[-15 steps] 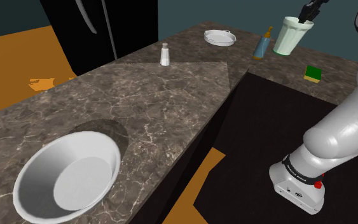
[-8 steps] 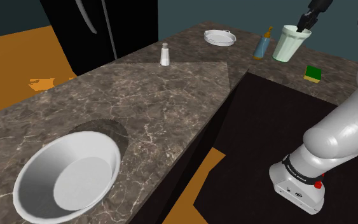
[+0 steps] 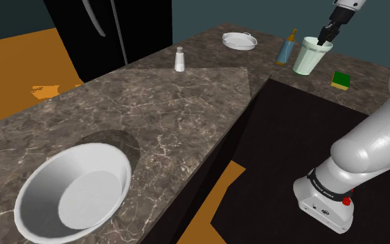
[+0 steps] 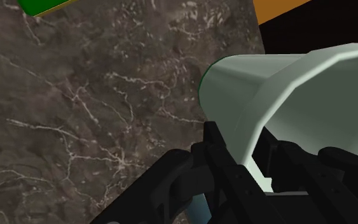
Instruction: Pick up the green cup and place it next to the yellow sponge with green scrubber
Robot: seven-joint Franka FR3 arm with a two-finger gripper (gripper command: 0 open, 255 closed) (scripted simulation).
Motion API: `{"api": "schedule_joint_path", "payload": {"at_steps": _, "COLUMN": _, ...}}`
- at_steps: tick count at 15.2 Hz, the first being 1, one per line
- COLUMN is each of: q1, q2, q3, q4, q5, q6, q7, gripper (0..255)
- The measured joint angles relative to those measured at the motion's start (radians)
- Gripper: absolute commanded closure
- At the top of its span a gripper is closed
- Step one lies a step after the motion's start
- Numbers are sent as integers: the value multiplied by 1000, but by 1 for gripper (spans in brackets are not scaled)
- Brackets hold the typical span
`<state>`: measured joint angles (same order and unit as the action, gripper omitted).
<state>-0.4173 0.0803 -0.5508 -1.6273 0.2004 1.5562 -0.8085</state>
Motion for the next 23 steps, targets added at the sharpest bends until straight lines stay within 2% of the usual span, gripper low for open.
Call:
{"api": "schedule_joint_path", "payload": {"at_steps": 7, "q1": 2, "q2": -5, "q3": 1, "q4": -30, "q5": -2, "q6": 26, "q7": -3, "gripper": 255}}
{"api": "schedule_joint_path", "payload": {"at_steps": 8, "q1": 2, "q2": -5, "q3": 1, "q4": -30, "q5": -2, "q6": 26, "q7": -3, "gripper": 0}}
{"api": "schedule_joint_path", "payload": {"at_steps": 14, "q1": 2, "q2": -5, "q3": 1, "q4": -30, "q5": -2, "q6": 26, "q7": -3, "gripper": 0}}
{"api": "schedule_joint_path", "payload": {"at_steps": 19, "q1": -24, "q2": 45, "q3": -13, "q4": 137, "q5": 22, "q6": -100, "q7": -16, "gripper": 0}}
{"api": "schedule_joint_path", "payload": {"at_steps": 23, "q1": -25, "q2": 46, "q3": -14, "q4": 153, "q5": 22, "q6": -117, "q7": -14, "gripper": 0}}
